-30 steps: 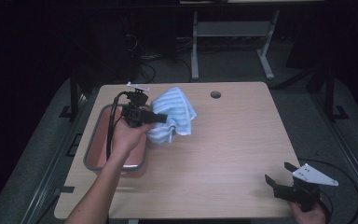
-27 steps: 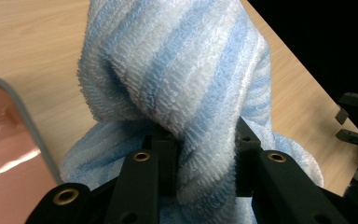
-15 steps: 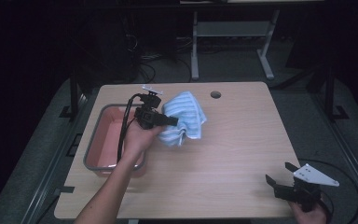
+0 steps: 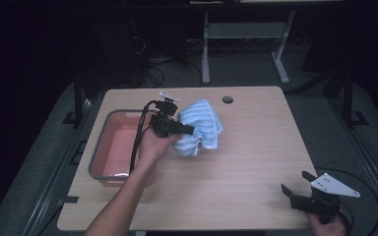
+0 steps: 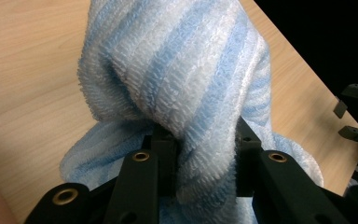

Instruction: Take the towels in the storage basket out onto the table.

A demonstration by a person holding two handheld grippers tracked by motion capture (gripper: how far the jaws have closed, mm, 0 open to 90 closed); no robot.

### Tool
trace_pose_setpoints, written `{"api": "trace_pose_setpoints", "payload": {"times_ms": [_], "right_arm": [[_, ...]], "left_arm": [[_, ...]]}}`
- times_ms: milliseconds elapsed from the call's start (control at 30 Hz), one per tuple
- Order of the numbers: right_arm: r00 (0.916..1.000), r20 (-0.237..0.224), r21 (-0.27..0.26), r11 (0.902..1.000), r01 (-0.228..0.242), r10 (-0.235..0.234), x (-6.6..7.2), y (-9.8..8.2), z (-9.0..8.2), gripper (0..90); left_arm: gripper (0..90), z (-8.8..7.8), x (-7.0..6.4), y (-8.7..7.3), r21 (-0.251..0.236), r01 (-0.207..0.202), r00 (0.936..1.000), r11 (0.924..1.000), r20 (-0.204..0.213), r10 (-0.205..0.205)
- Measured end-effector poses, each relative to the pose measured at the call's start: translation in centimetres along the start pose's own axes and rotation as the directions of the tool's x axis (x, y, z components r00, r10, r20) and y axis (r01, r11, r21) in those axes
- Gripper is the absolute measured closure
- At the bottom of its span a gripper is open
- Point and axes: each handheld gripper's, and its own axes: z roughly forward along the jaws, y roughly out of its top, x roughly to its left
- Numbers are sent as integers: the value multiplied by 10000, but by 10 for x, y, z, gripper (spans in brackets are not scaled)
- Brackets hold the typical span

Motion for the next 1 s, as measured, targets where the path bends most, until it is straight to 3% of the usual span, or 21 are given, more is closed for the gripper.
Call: {"api": "trace_pose_setpoints", "payload": {"times_ms": [467, 1000], "right_arm": [[9999, 97, -90, 9999, -72, 73, -1, 2, -1, 143], [10000, 65, -55, 10000, 3, -2, -1, 2, -1, 143]], "left_arm": [[676, 27, -6, 1, 445, -117, 9999, 9989, 48, 115], [665, 72, -12, -5, 965, 193, 9986, 9951, 473, -240]]}}
